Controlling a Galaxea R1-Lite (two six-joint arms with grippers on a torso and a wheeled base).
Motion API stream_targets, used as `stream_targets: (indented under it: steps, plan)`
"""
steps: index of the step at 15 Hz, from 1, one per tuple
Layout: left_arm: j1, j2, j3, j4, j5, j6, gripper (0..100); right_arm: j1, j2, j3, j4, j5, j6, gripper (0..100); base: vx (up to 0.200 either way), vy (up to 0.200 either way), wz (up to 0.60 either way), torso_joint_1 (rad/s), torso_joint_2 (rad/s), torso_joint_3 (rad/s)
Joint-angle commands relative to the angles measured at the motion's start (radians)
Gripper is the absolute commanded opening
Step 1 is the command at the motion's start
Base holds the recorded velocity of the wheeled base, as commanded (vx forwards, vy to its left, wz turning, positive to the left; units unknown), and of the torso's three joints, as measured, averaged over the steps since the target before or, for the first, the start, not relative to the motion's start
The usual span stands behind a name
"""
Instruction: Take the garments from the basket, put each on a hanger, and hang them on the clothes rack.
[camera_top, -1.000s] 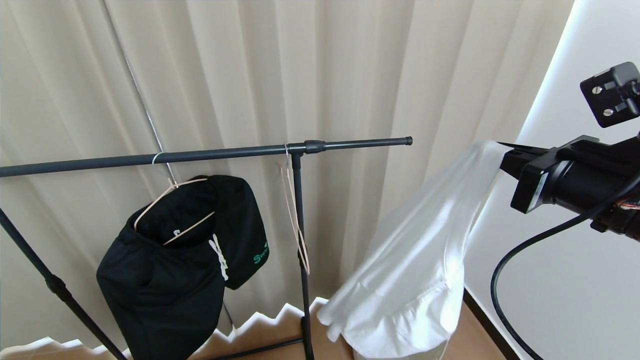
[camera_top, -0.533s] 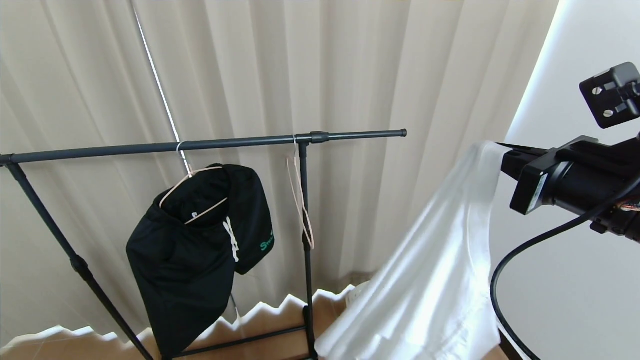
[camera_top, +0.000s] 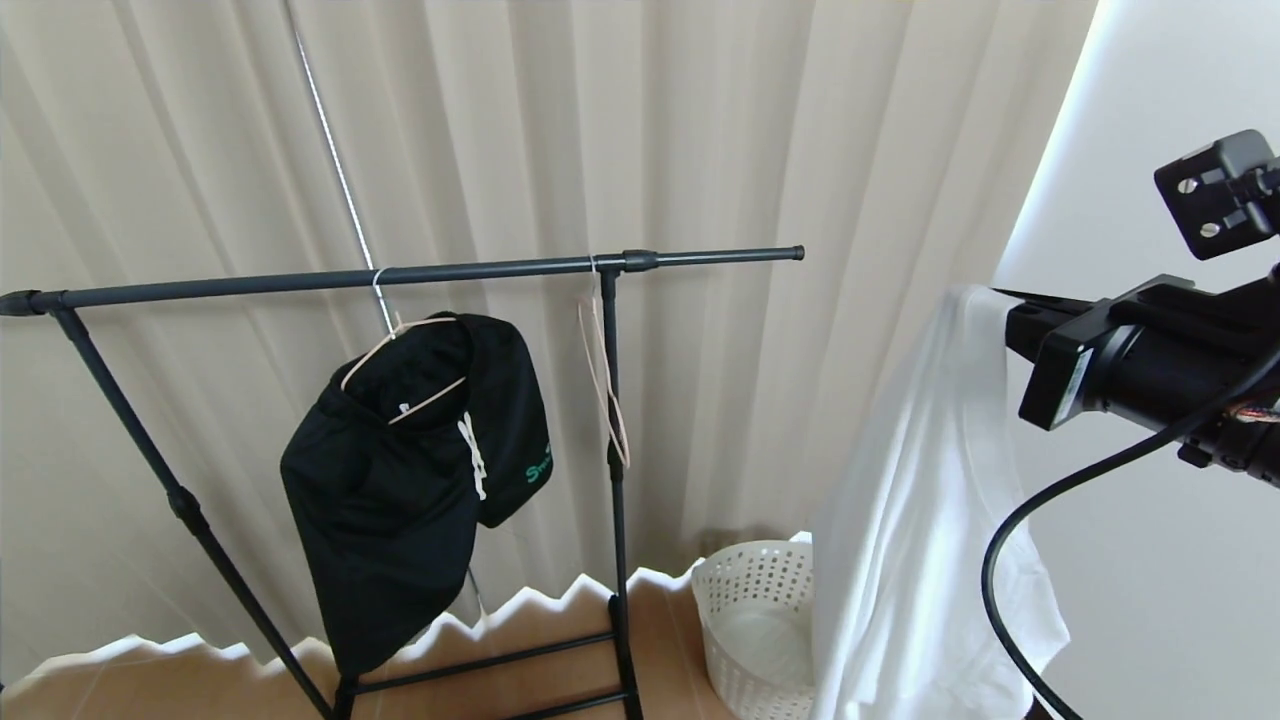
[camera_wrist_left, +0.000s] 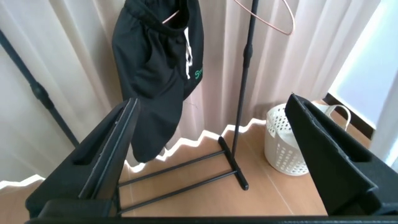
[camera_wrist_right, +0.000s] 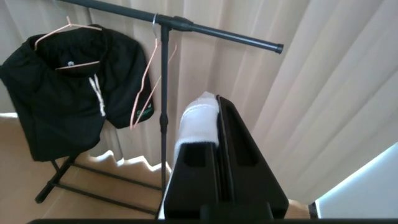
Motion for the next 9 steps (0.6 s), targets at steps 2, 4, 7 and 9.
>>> stream_targets:
  steps: [2,4,7,9]
  plan:
    - [0.0,0.001,0.0,0.001,0.0,0.0,100,0.0,0.002,0.005,-0.003,0.001,0.0,0,0.0,0.0,0.6,-0.01,0.0,0.007]
    - [0.0,0.001,0.0,0.001,0.0,0.0,100,0.0,0.002,0.005,-0.003,0.001,-0.002,0,0.0,0.0,0.3,0.006,0.01,-0.001]
    - [0.0,0.001,0.0,0.001,0.0,0.0,100,0.0,0.002,0.006,-0.003,0.0,-0.008,0,0.0,0.0,0.0,0.0,0.0,0.0]
    - [0.0,0.001,0.0,0.001,0.0,0.0,100,0.0,0.002,0.006,-0.003,0.0,-0.021,0,0.0,0.0,0.0,0.0,0.0,0.0]
